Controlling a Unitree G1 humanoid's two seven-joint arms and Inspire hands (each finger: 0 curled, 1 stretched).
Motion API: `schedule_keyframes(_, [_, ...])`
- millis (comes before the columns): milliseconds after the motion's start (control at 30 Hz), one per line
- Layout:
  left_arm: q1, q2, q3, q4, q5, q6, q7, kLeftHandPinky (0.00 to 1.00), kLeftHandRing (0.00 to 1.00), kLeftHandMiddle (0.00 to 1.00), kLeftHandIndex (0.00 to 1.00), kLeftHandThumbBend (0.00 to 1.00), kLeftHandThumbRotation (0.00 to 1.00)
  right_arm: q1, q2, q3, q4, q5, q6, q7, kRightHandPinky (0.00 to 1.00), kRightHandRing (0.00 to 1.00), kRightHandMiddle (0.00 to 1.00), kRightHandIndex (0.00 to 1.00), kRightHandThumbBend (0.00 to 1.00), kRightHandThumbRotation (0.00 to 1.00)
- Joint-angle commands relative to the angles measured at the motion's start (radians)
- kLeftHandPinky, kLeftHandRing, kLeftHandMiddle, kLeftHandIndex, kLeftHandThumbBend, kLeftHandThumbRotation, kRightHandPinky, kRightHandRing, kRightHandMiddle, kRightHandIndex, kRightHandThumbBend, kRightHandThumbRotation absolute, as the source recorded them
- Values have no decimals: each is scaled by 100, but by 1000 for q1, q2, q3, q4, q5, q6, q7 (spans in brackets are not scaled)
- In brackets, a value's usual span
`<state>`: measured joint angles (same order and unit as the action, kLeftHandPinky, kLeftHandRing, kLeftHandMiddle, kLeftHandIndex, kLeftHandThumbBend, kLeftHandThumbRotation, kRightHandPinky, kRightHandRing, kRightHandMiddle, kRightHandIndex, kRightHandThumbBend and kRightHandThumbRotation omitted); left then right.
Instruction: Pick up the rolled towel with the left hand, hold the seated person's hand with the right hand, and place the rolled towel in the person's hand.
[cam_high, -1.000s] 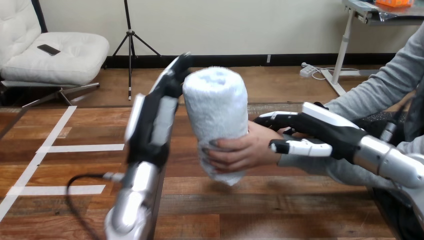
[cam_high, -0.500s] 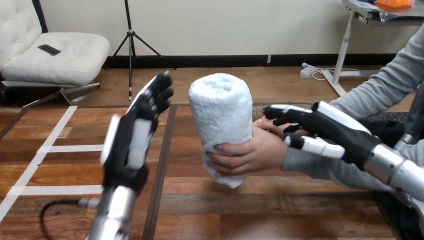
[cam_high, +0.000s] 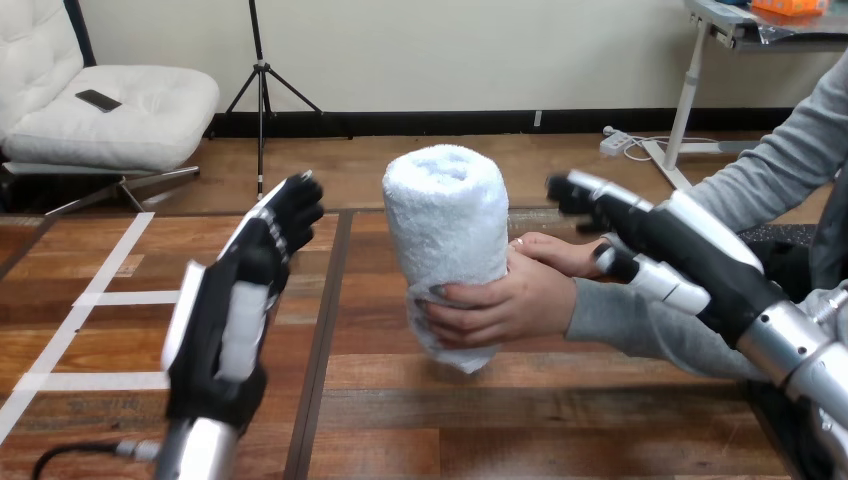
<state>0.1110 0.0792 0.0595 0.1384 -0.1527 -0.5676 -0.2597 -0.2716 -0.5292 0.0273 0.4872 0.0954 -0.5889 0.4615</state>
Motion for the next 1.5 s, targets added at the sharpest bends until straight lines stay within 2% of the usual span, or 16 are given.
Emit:
schedule_keyframes(0, [37, 20, 6, -106, -21, -31, -15, 90, 89, 88, 86, 93, 100, 10, 79, -43, -108, 97, -22, -1, 97, 96, 95, 96, 100, 100])
schedule_keyframes(167, [102, 5, 7, -167, -14, -38, 3, 90, 89, 88, 86, 92, 100, 58, 144, -50, -184, 173, -19, -10, 99, 97, 96, 97, 100, 100])
schedule_keyframes(400, [157, -16, 4, -213, -2, -61, 27, 89, 88, 87, 85, 89, 100, 136, 205, -49, -315, 218, 31, -38, 100, 96, 96, 97, 100, 100])
schedule_keyframes(633, [190, -24, -9, -235, -3, -95, 36, 88, 87, 87, 85, 87, 100, 209, 247, -40, -423, 294, 69, -8, 100, 98, 98, 99, 100, 100])
schedule_keyframes(800, [208, -22, -21, -256, -4, -110, 41, 87, 86, 86, 85, 86, 100, 254, 269, -37, -491, 317, 94, 3, 100, 99, 99, 100, 100, 100])
schedule_keyframes(1067, [230, -10, -47, -296, -46, -131, 25, 85, 86, 86, 84, 84, 100, 320, 297, -22, -588, 344, 131, 24, 100, 100, 100, 100, 100, 100])
schedule_keyframes(1300, [235, -7, -65, -307, -77, -164, 10, 83, 86, 86, 84, 82, 100, 360, 313, -13, -638, 343, 154, 33, 100, 100, 100, 100, 100, 100])
schedule_keyframes(1467, [232, -6, -78, -308, -97, -174, 5, 82, 87, 86, 84, 81, 99, 375, 319, -6, -646, 351, 166, 51, 100, 100, 100, 100, 100, 100])
